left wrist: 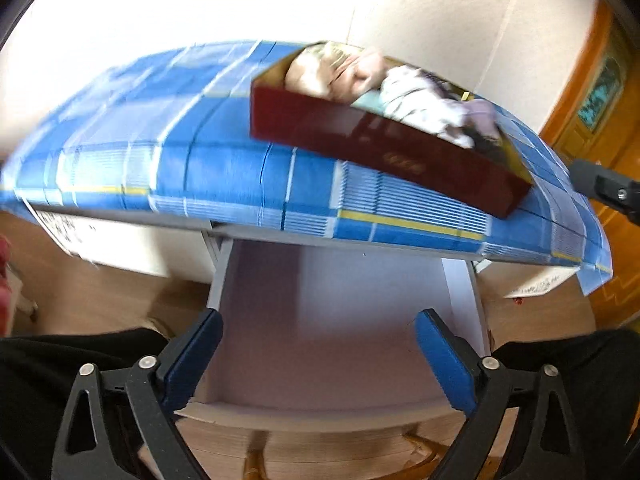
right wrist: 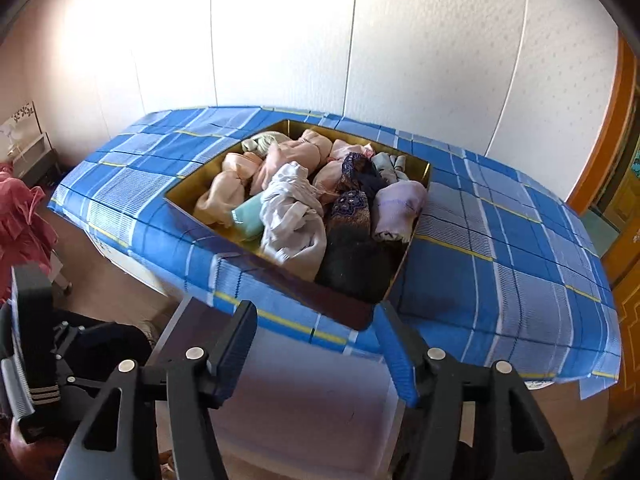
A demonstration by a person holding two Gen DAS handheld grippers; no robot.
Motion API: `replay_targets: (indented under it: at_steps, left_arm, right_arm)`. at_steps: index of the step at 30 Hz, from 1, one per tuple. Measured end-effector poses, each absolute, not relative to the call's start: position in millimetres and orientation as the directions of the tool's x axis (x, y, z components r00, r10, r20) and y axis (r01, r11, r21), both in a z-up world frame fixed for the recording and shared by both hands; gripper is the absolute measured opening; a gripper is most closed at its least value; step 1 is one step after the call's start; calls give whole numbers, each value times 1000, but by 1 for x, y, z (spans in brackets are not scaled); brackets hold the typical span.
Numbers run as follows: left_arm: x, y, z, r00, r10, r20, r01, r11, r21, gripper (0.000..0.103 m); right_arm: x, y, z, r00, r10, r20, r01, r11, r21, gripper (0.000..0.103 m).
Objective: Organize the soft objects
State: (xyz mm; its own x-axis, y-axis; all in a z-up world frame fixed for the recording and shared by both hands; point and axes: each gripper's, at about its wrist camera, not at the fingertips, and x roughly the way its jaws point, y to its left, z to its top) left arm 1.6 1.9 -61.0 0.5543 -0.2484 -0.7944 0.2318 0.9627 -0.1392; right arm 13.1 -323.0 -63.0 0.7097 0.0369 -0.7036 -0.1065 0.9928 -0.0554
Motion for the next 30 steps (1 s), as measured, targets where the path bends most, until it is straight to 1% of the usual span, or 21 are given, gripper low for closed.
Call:
replay_targets:
  at_steps: [2, 6, 9, 12, 13, 15, 19, 21, 23, 26, 30]
  left_arm:
    - [-11, 3, -49, 580, -232, -781, 239, 965, -109, 103]
    - [-30, 11, -31, 604, -206, -770, 220, 972, -88, 103]
    - [-45, 22, -15, 637, -167, -752, 170, 983, -74, 103]
    - [-60, 27, 2, 674, -143, -725, 120, 989, -84, 103]
    - [-62, 27, 6, 682, -133, -720, 107, 991, -82, 103]
    - [-67, 26, 15, 697, -92, -711, 62, 996, -69, 103]
    - [-77, 22, 29, 705, -72, -706, 40, 997, -62, 103]
    - [-85, 20, 35, 719, -52, -693, 35, 999, -40, 103]
    - [-93, 16, 42, 742, -25, -670, 25, 1000, -9, 103]
    - [-100, 11, 48, 762, -7, -648, 28, 999, 22, 103]
    - [-103, 6, 49, 763, -4, -647, 35, 999, 36, 103]
  right_arm:
    - [-1, -321, -61, 717, 39, -696, -95, 995, -42, 61]
    - [-28, -319, -63, 719, 25, -694, -60, 998, -26, 61]
    - [-52, -318, -61, 742, 21, -670, -36, 999, -7, 62]
    - [-72, -321, -57, 757, 30, -653, -4, 999, 41, 63]
    - [-76, -323, -57, 754, 31, -656, 9, 998, 58, 66]
    - [-82, -323, -58, 736, 37, -676, 22, 997, 80, 67]
    - [-94, -319, -57, 739, -16, -674, 58, 998, 39, 67]
    - [-104, -319, -54, 751, -30, -660, 72, 997, 36, 70]
    - [-112, -320, -49, 765, -52, -642, 96, 995, 33, 76]
    - [-118, -326, -48, 765, -82, -638, 134, 990, 34, 77]
    - [-117, -334, -54, 745, -86, -662, 160, 986, 52, 77]
